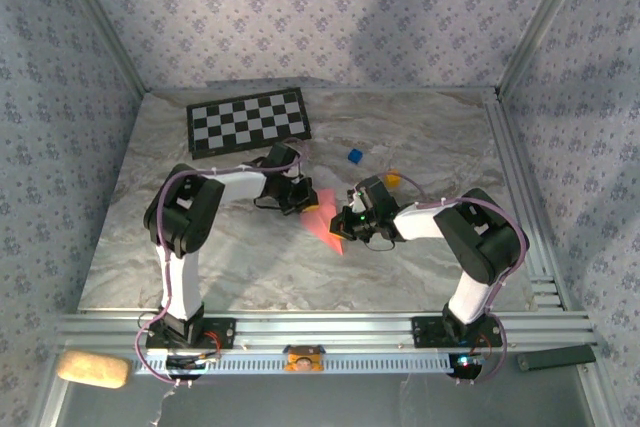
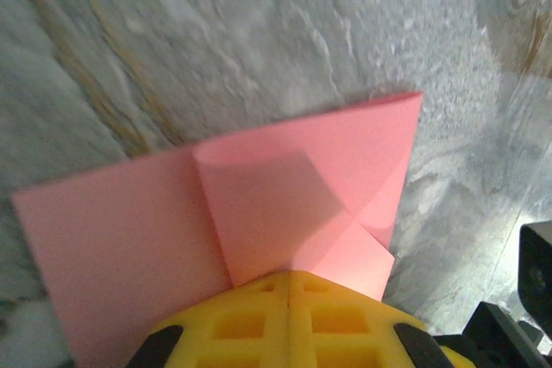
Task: Fold a paper plane with a square sheet of paper (pick it up from the middle)
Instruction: Fourth fold the wing at the center of the table.
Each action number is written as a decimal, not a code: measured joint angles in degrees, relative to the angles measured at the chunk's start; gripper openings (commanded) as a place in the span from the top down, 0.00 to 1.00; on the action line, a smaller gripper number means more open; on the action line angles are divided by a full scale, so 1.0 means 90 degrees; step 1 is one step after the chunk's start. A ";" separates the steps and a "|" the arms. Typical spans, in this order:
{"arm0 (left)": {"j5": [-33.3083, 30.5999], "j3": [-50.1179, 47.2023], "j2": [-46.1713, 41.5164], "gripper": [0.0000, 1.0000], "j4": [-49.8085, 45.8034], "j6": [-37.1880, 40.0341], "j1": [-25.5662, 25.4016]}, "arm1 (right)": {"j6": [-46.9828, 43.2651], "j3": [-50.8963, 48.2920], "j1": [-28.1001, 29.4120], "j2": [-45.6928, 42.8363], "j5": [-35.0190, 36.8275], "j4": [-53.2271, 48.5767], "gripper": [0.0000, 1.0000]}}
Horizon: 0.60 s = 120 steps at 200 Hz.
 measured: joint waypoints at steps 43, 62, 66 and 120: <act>0.0027 0.0248 0.0155 1.00 -0.0112 0.0192 0.0347 | -0.0087 -0.0012 0.0000 -0.0002 -0.0005 0.0027 1.00; -0.0012 0.0367 0.0214 1.00 -0.0160 0.0260 0.0481 | -0.0143 -0.0012 0.0000 -0.0005 -0.0019 0.0024 1.00; -0.0053 0.0396 0.0219 1.00 -0.0182 0.0284 0.0510 | -0.0160 -0.0012 0.0000 -0.0005 -0.0019 0.0027 1.00; -0.0743 0.0712 0.0253 1.00 -0.0432 0.0491 0.0823 | -0.0357 -0.0012 -0.0012 -0.0029 -0.0143 -0.0112 1.00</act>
